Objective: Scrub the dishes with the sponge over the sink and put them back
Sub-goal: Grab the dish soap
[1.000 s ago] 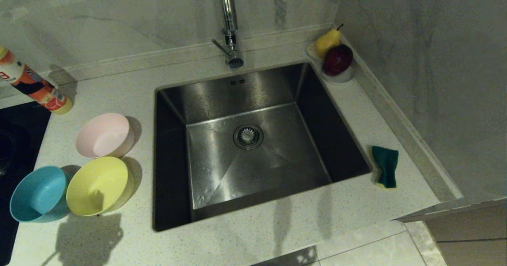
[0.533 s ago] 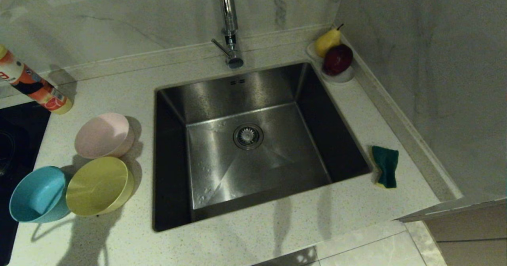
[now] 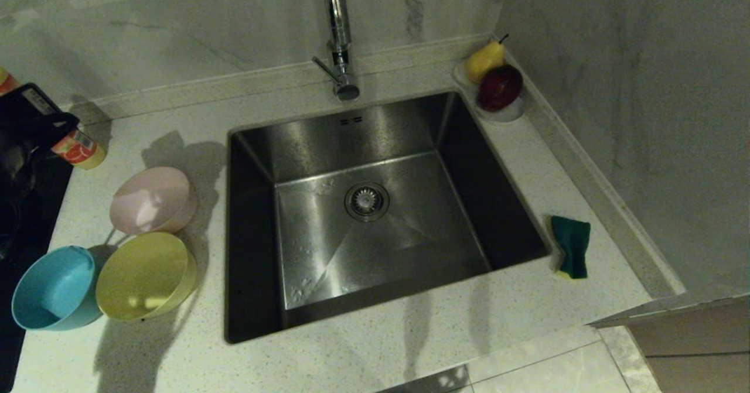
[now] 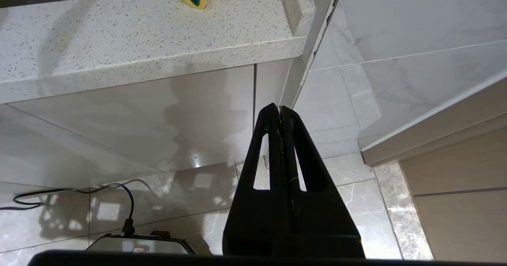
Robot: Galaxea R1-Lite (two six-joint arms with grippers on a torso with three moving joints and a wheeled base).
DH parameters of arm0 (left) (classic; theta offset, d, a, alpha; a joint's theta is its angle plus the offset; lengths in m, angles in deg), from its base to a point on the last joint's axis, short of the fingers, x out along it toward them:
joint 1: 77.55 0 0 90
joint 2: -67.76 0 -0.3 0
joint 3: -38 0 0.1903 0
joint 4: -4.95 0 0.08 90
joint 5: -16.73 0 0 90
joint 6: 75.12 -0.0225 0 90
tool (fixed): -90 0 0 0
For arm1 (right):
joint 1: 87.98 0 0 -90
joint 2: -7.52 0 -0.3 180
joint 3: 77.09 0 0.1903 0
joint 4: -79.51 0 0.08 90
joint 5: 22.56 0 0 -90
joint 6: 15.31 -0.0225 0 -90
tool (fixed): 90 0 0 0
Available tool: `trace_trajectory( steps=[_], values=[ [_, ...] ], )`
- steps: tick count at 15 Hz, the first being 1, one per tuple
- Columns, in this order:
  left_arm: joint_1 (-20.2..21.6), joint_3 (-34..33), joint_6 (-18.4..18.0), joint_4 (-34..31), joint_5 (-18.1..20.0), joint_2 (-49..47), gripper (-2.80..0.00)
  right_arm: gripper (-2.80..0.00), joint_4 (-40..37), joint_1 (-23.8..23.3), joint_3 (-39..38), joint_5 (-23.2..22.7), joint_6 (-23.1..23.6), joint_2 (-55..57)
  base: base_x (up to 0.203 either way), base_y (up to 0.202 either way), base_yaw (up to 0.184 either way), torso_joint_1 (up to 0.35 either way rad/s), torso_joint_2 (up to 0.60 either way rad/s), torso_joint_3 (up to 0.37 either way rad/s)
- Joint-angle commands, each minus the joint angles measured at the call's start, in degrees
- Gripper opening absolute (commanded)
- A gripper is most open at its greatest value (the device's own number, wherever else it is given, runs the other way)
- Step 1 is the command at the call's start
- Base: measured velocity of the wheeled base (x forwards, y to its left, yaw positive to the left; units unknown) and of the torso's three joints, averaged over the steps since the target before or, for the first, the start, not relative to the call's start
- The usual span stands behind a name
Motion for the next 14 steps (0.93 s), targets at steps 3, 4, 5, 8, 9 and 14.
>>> trace_trajectory(
  steps=[3, 4, 5, 8, 9, 14],
  values=[
    [5.32, 6.59, 0.59, 3.27, -0.12, -13.52, -2.80, -2.80, -0.04, 0.01, -0.02, -0.02, 0.01, 0.01, 0.000, 0.000, 0.000, 0.000, 0.00, 0.000],
    [6.28, 7.80, 0.57, 3.71, 0.02, -15.07, 0.00, -2.80, 0.04, 0.01, -0.02, -0.02, 0.01, 0.01, 0.000, 0.000, 0.000, 0.000, 0.00, 0.000],
    [6.71, 8.30, 0.53, 3.83, 1.54, -15.65, 0.00, -2.80, 0.03, 0.01, -0.02, -0.02, 0.01, 0.01, 0.000, 0.000, 0.000, 0.000, 0.00, 0.000],
    [8.32, 8.45, 0.59, 4.02, 8.57, -15.69, 0.00, -2.80, -0.04, 0.01, -0.02, -0.02, 0.01, 0.01, 0.000, 0.000, 0.000, 0.000, 0.00, 0.000],
    [8.54, 8.51, 0.58, 4.23, 9.41, -15.71, 0.00, -2.80, 0.04, 0.01, 0.02, -0.02, 0.01, 0.01, 0.000, 0.000, 0.000, 0.000, 0.00, 0.000],
    [15.54, 7.54, -0.08, 10.63, 18.75, -17.76, 0.00, -2.80, -0.01, 0.01, -0.02, -0.02, 0.01, 0.01, 0.000, 0.000, 0.000, 0.000, 0.00, 0.000]
  ],
)
